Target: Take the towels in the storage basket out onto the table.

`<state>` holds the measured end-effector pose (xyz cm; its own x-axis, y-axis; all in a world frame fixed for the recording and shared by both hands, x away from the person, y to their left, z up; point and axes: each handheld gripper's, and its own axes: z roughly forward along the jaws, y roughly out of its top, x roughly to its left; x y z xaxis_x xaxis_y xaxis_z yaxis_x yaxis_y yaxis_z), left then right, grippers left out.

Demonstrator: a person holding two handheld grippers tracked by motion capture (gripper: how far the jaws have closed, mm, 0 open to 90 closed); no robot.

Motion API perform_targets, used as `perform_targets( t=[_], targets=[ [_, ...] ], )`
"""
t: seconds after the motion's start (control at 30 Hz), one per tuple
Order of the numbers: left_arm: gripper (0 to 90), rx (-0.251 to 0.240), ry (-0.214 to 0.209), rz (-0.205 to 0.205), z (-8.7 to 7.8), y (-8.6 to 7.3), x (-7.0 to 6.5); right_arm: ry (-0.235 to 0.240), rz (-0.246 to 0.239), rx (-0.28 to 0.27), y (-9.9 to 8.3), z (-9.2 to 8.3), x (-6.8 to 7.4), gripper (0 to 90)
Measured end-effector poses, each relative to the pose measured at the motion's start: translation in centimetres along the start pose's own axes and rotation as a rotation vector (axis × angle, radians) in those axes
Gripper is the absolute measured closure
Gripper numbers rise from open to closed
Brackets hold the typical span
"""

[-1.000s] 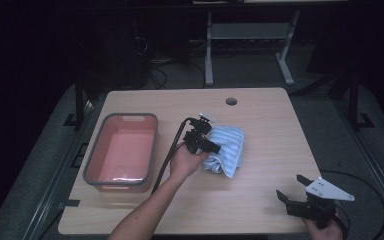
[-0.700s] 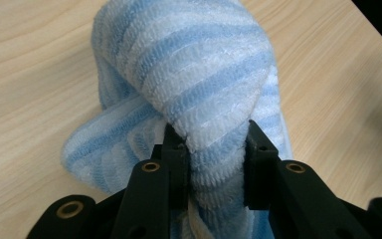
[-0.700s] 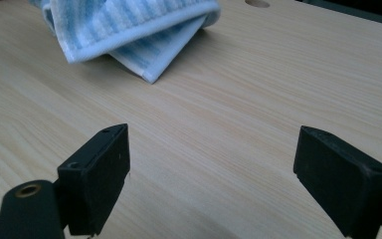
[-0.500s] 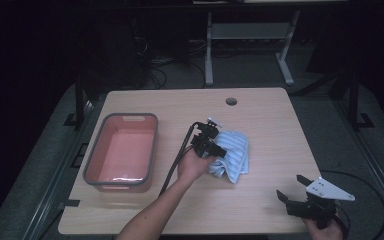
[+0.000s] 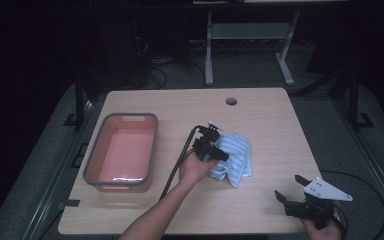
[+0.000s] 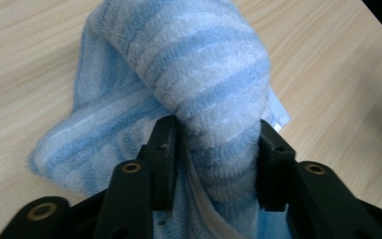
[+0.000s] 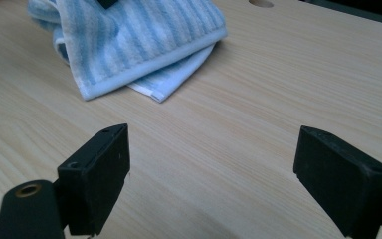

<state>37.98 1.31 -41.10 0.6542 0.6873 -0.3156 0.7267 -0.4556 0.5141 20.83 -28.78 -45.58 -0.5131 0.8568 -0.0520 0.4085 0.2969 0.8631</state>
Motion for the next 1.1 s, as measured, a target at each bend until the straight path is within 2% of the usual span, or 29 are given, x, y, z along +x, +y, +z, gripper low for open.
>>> perform_targets(
  t=[0.17,0.23,0.33,0.6,0.67,0.77,0.83,1.03,1.1],
  targets=[
    [47.1,-0.025,0.003,-0.007,-0.3,-0.3,-0.1,0.001,-0.005,0.006,-0.1,0.1,0.0,14.1],
    [44.3,-0.053,-0.017,-0.015,-0.8,-0.6,0.1,0.001,0.000,0.013,-0.1,0.3,-0.1,14.1],
    [39.0,-0.062,-0.003,-0.005,-1.2,-0.9,0.1,-0.002,-0.006,0.016,-0.1,0.3,0.0,14.1],
    [36.0,-0.083,-0.012,0.001,-2.7,-1.5,0.7,-0.013,0.002,0.020,-0.1,0.3,-0.1,14.1],
    [35.0,-0.105,-0.021,-0.007,-2.9,-1.6,0.6,-0.017,0.004,0.018,-0.1,0.2,-0.2,14.1],
    [33.5,-0.122,-0.024,0.003,-3.3,-1.9,0.3,-0.020,0.007,0.019,-0.2,0.3,-0.3,14.1],
    [33.0,-0.125,-0.020,0.023,-3.6,-2.1,0.1,-0.021,0.008,0.022,-0.2,0.3,-0.3,14.1],
    [32.2,-0.135,-0.048,0.021,-4.0,-2.9,0.1,-0.023,0.004,0.030,-0.3,0.4,-0.3,14.1],
    [31.5,-0.140,-0.040,0.025,-4.2,-3.1,0.1,-0.024,0.004,0.032,-0.3,0.5,-0.3,14.1]
  ],
)
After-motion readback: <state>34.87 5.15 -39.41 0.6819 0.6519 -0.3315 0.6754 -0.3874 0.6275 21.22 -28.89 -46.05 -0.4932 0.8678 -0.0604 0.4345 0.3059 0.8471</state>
